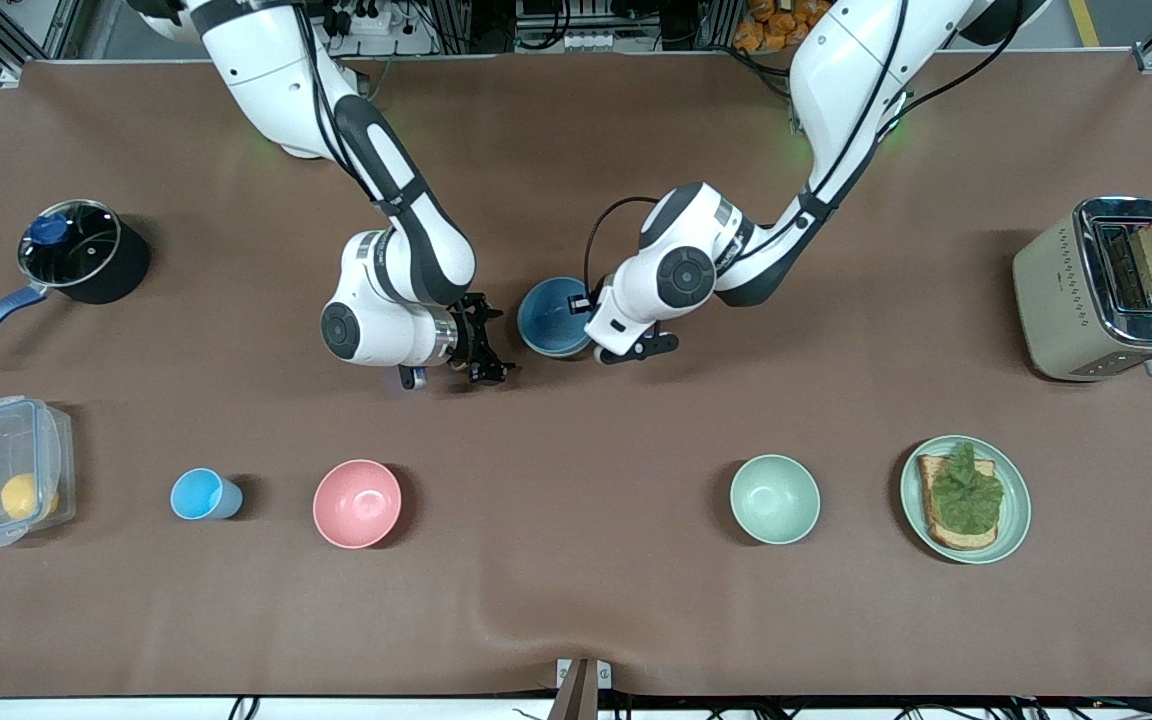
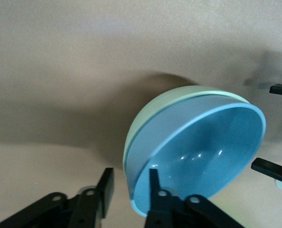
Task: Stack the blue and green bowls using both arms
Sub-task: 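Open both grippers to release the stacked bowls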
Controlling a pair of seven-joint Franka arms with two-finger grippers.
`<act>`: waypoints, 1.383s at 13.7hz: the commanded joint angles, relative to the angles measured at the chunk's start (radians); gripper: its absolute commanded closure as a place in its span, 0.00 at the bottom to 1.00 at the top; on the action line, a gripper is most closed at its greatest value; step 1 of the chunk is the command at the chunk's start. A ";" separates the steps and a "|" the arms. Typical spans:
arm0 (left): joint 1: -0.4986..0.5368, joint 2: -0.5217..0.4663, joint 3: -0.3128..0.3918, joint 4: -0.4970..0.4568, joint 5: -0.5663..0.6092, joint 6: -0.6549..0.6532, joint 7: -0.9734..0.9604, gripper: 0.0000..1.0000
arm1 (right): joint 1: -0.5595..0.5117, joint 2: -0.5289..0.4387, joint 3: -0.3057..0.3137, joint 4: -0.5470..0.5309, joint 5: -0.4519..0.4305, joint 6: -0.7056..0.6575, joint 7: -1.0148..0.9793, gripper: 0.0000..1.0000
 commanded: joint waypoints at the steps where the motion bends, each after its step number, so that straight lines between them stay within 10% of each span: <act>1: -0.023 -0.011 0.010 0.026 0.036 -0.012 -0.079 0.00 | -0.003 0.013 0.004 0.012 0.031 0.005 -0.020 0.00; 7: 0.077 -0.150 0.010 0.090 0.147 -0.191 -0.076 0.00 | -0.053 -0.019 -0.011 -0.011 -0.008 -0.106 -0.104 0.00; 19: 0.461 -0.284 0.008 0.256 0.342 -0.469 0.309 0.00 | -0.067 -0.144 -0.298 0.007 -0.334 -0.553 -0.257 0.00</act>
